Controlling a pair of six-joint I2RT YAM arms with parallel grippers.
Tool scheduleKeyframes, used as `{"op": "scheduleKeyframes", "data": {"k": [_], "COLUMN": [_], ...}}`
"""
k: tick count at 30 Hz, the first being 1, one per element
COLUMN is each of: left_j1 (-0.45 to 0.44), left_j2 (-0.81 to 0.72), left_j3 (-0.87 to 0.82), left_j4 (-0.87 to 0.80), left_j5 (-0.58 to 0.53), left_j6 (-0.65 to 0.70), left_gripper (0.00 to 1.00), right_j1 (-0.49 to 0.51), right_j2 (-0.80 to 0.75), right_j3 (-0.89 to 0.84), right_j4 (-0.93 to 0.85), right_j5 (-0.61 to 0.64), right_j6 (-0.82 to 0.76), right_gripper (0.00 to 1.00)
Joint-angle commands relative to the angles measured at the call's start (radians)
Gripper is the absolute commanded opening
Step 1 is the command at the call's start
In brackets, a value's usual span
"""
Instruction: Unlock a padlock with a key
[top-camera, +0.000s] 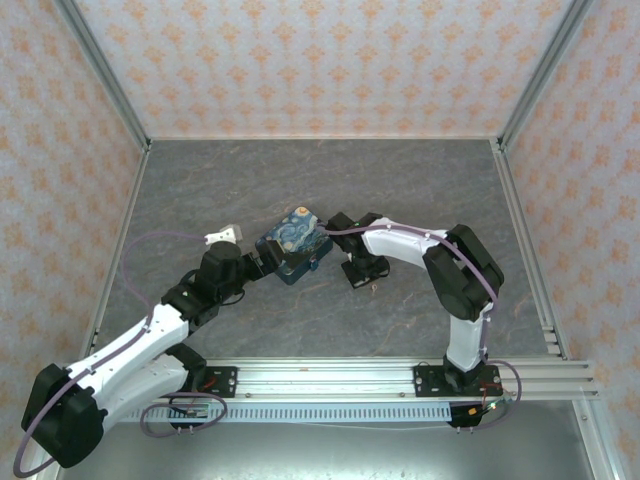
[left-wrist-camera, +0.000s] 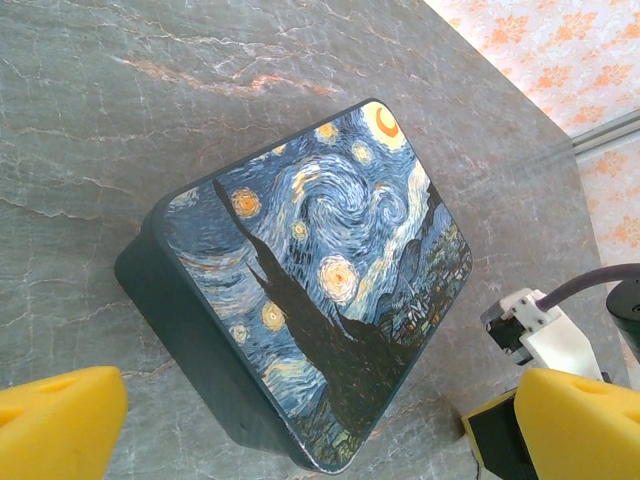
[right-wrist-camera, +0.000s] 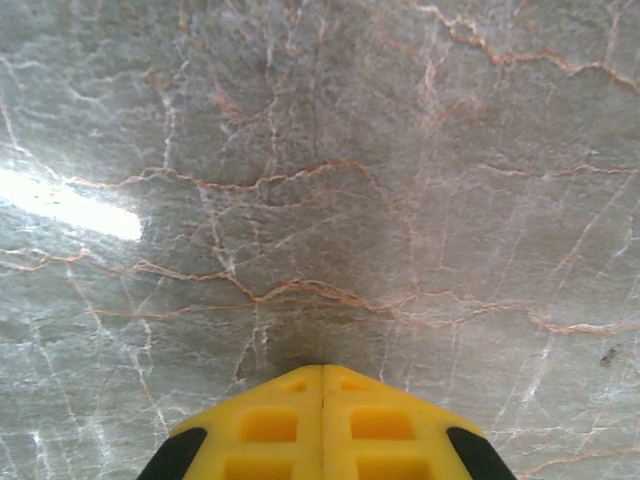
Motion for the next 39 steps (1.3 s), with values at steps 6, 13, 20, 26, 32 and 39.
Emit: {"op": "scheduleKeyframes", "data": {"k": [6, 13, 20, 26, 32, 39], "left_j1": [-0.01, -0.009, -0.01, -0.009, -0.009, -0.009], "left_j2": [-0.029, -0.022, -0.001, 0.014, 0.013, 0.007], "left_j3": [0.015, 0.016, 0.019, 0.018, 0.011, 0.01], "left_j4": [-0.038, -0.032, -0.022, -0.017, -0.018, -0.022], "left_j5": [-0.02, -0.021, -0.021, -0.018, -0.017, -0.017], "left_j6": [0.012, 0.012, 0.012, 0.013, 0.01, 0.01], "left_gripper": [1.0, 1.0, 1.0, 1.0, 1.0, 1.0], "right_j1": [-0.003, -0.003, -0.003, -0.003, -0.003, -0.003], "right_j2": [-0.091, -0.105, -0.087, -0.06, -0.035, -0.007], "right_j3": [-0.015, -0.01, -0.064, -0.062, -0.07, -0.08], "right_j4": [-0.024, -0.115, -0.082, -0.082, -0.067, -0.033], "right_j5": [0.043, 0.063, 0.022, 0.008, -0.017, -0.036], "right_j6": [0.013, 0.002, 0.017, 0.017, 0.01, 0.016], "right_gripper": [0.03, 0.2, 0.26, 0.28, 0.31, 0.31]}}
